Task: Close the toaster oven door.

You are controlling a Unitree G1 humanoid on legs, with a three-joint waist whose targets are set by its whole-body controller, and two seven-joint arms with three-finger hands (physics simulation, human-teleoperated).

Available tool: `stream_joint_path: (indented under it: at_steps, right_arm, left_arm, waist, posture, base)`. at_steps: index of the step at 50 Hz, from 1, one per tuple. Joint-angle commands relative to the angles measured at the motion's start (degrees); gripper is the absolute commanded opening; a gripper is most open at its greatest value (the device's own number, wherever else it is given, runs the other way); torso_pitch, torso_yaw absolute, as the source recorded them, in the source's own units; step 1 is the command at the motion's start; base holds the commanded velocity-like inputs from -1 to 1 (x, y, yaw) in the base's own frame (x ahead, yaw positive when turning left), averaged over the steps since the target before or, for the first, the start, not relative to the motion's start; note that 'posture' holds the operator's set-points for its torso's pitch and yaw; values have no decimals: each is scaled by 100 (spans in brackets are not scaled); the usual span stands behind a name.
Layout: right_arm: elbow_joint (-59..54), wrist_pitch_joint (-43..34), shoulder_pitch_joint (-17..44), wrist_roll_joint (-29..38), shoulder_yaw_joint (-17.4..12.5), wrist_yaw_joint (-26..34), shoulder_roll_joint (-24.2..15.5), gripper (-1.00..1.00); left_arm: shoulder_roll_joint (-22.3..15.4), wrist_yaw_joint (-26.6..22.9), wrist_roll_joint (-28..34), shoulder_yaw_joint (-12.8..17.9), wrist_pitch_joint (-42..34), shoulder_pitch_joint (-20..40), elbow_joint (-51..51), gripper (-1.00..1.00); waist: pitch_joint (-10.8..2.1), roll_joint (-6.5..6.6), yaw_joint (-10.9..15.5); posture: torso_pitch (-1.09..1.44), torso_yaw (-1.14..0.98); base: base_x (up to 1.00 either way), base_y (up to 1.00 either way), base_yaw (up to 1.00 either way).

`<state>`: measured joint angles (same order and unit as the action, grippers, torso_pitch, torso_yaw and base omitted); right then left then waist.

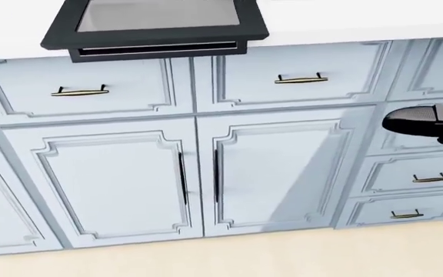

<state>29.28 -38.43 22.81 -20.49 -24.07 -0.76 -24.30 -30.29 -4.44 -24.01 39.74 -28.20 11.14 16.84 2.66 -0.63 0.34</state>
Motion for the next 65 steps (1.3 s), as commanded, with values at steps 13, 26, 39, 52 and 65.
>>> stream_joint_path:
  at_steps: [13, 26, 39, 52, 65]
  right_arm:
    - [38, 163, 117, -1, -72, -24, -108, 100]
    - [137, 74, 138, -35, -86, -45, -127, 100]
    - [263, -89, 223, -150, -157, -101, -245, 100]
    - [290, -147, 281, -211, -170, -147, -315, 100]
    - [335, -230, 335, -281, -202, -179, -367, 100]
  left_arm:
    - [-131, -29, -7, 73, 125, 144, 265, 100]
    - [-175, 4, -50, 95, 81, 170, 270, 100]
    - [-296, 107, -209, 210, -62, 215, 325, 100]
    - [-436, 116, -290, 350, 1, 192, 152, 100]
    - [-460, 180, -382, 383, -60, 177, 172, 100]
  waist:
    - [-63, 29, -49]
    - [-52, 273, 17]
    - [-39, 32, -65]
    - [-74, 290, 17]
    - [-52, 22, -71]
  posture:
    - [0, 0]
    - [0, 0]
    - [0, 0]
    - [0, 0]
    - [0, 0]
  base:
    - [18, 0, 0]
    - [23, 0, 0]
    - [23, 0, 0]
    - [23, 0, 0]
    - [23, 1, 0]
